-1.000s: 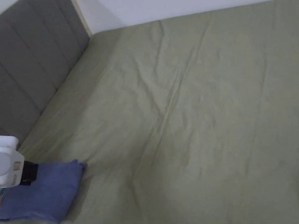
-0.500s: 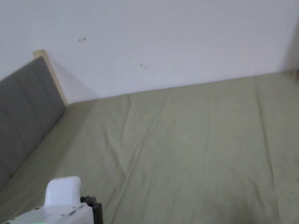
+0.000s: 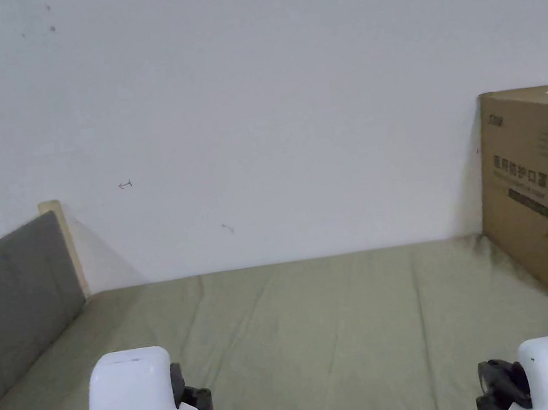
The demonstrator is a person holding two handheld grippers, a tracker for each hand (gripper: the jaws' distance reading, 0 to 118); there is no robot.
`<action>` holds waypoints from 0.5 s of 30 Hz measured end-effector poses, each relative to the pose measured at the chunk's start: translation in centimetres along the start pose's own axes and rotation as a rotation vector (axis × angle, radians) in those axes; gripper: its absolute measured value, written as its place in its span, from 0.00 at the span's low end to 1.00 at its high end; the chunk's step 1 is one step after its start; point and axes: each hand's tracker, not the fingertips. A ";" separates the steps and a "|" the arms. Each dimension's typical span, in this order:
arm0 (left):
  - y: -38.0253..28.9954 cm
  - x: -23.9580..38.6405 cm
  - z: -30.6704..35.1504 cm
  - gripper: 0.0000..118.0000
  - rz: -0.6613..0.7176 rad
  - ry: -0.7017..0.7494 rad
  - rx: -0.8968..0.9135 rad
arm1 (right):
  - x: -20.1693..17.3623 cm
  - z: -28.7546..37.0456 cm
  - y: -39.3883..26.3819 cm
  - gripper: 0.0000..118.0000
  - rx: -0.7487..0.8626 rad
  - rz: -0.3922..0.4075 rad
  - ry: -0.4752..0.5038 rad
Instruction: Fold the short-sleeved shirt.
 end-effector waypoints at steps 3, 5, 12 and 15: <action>0.5 0.5 1.5 0.00 0.004 0.009 0.069 | -0.8 1.6 1.5 0.05 0.092 0.019 -0.044; 0.8 0.9 2.0 0.00 -0.026 0.037 0.104 | -0.9 2.3 1.9 0.05 0.127 0.020 -0.018; 0.0 0.3 2.3 0.00 0.029 -0.011 0.107 | -3.3 4.4 2.4 0.05 0.209 0.073 -0.048; -0.3 -0.2 2.1 0.00 0.036 -0.010 0.103 | -3.0 4.3 2.7 0.06 0.206 0.042 -0.040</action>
